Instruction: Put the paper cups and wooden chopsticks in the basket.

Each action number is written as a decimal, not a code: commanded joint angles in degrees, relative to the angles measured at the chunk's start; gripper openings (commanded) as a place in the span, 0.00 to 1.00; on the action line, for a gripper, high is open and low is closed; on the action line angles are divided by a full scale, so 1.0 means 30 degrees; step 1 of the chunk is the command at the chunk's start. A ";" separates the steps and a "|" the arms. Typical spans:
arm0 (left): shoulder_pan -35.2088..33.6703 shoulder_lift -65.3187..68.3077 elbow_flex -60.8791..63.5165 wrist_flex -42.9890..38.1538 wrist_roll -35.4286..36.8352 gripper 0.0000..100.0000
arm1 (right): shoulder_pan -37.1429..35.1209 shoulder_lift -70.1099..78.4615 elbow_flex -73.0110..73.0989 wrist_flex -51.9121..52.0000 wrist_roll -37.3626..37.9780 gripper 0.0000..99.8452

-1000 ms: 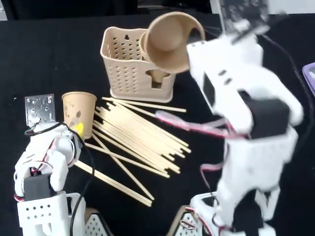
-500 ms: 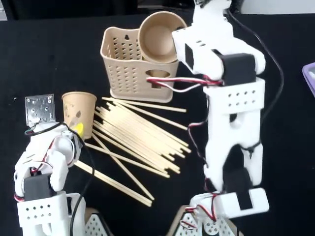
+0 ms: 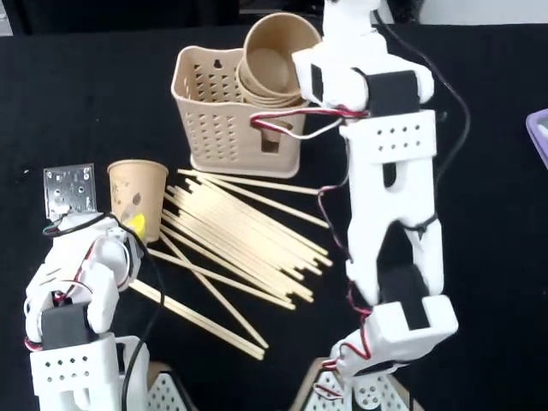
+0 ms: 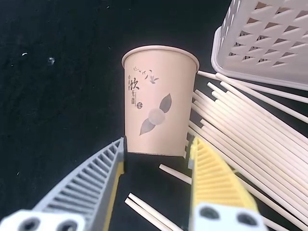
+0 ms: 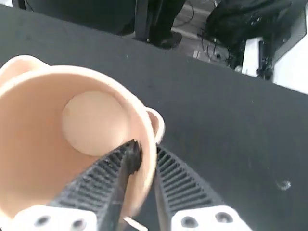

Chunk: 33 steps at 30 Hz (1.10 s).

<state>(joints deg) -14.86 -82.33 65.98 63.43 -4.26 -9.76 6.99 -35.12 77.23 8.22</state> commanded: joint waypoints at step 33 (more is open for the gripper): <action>-0.0894 -0.0205 -0.1949 0.0527 -0.0645 0.22 | 0.0879 -0.3062 -0.6051 0.8029 -0.0029 0.11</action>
<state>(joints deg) -14.86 -82.33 65.98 63.52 -4.53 -9.23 4.97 -57.89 99.30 8.40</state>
